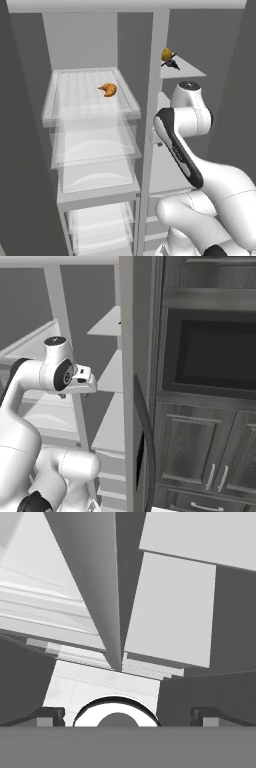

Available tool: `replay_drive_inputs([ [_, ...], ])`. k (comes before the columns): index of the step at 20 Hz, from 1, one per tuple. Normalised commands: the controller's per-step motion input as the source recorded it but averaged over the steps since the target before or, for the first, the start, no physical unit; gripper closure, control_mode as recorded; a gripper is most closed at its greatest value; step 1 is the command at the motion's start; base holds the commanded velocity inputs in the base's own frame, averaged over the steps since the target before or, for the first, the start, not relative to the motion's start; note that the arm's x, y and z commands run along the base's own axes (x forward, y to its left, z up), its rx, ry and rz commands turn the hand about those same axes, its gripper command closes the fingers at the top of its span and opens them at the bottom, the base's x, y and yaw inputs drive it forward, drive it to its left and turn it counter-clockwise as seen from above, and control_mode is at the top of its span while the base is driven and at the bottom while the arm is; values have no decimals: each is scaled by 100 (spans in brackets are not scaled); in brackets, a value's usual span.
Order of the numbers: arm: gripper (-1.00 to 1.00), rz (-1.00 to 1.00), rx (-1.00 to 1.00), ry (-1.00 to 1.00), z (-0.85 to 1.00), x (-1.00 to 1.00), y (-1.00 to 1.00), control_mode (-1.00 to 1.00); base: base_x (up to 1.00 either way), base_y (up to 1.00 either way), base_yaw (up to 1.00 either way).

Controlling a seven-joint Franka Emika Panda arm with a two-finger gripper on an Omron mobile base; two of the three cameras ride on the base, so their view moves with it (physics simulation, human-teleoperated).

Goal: Pick up the frozen fish from the freezer, place it on any shelf in the fridge, and close the fridge and freezer doors when done.

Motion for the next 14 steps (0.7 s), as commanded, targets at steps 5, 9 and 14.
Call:
replay_drive_inputs([
  [5,-100,0,0,0,0,0,0,100,37,-35,-4],
  [9,-100,0,0,0,0,0,0,100,0,-38,0],
  [14,-100,0,-10,-46,59,0,-8,-100,0,-4,0],
])
